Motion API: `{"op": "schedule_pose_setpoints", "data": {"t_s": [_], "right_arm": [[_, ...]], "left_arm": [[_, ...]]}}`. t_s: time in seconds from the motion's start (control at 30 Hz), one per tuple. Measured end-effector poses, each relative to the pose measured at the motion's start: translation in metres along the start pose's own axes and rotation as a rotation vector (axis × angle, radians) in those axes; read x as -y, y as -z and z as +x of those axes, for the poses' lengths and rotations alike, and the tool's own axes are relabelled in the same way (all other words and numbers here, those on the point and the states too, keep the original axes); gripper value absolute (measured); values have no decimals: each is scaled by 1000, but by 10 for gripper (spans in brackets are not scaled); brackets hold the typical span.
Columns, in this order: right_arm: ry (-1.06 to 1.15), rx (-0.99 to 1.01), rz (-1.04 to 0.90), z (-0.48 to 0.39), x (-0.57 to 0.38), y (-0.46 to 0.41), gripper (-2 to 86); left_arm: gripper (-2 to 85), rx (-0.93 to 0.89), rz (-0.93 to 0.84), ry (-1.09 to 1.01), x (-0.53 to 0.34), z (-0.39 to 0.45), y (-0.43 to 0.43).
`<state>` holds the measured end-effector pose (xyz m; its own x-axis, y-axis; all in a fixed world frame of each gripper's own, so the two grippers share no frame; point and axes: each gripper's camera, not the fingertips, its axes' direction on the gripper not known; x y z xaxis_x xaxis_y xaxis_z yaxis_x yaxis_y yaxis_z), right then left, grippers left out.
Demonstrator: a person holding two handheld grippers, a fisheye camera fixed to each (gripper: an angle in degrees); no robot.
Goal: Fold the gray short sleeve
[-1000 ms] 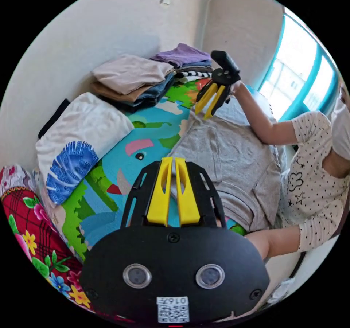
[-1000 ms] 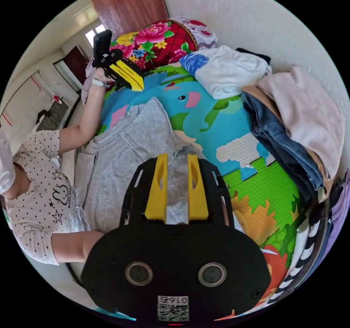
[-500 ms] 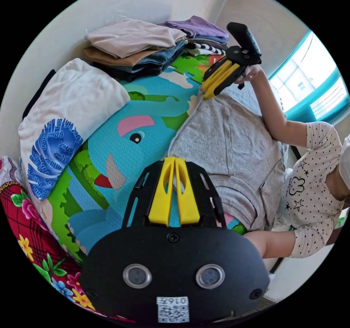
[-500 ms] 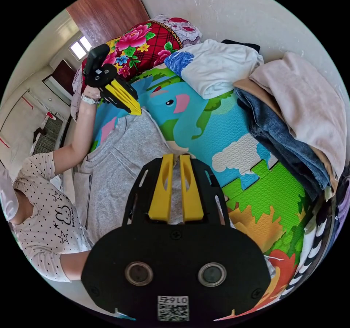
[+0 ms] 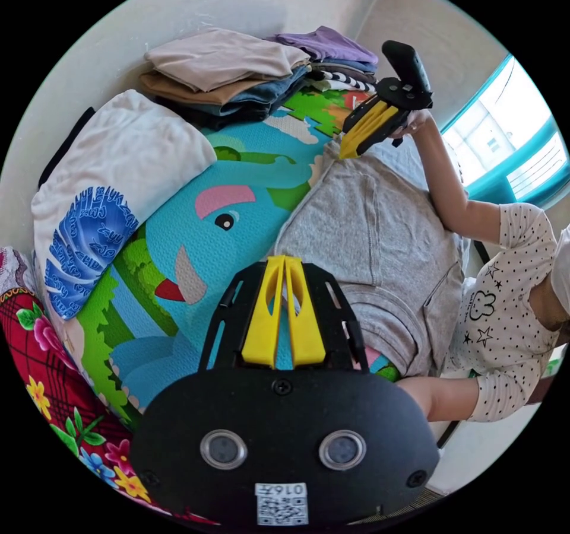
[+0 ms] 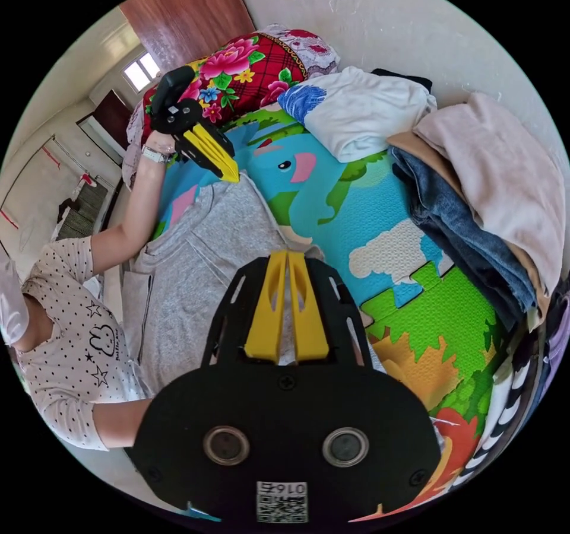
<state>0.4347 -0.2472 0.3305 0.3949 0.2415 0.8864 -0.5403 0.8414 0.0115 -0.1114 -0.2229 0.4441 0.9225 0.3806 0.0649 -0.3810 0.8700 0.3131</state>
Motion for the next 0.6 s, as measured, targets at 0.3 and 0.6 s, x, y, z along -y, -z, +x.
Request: {"op": "schedule_pose_setpoints", "data": {"t_s": [0.3, 0.6], "right_arm": [[-37, -11, -8, 5, 3, -17, 57], [16, 10, -80, -13, 25, -55, 17]], "left_arm": [[-10, -2, -5, 7, -5, -13, -3], [-10, 4, 2, 14, -6, -23, 2]]}}
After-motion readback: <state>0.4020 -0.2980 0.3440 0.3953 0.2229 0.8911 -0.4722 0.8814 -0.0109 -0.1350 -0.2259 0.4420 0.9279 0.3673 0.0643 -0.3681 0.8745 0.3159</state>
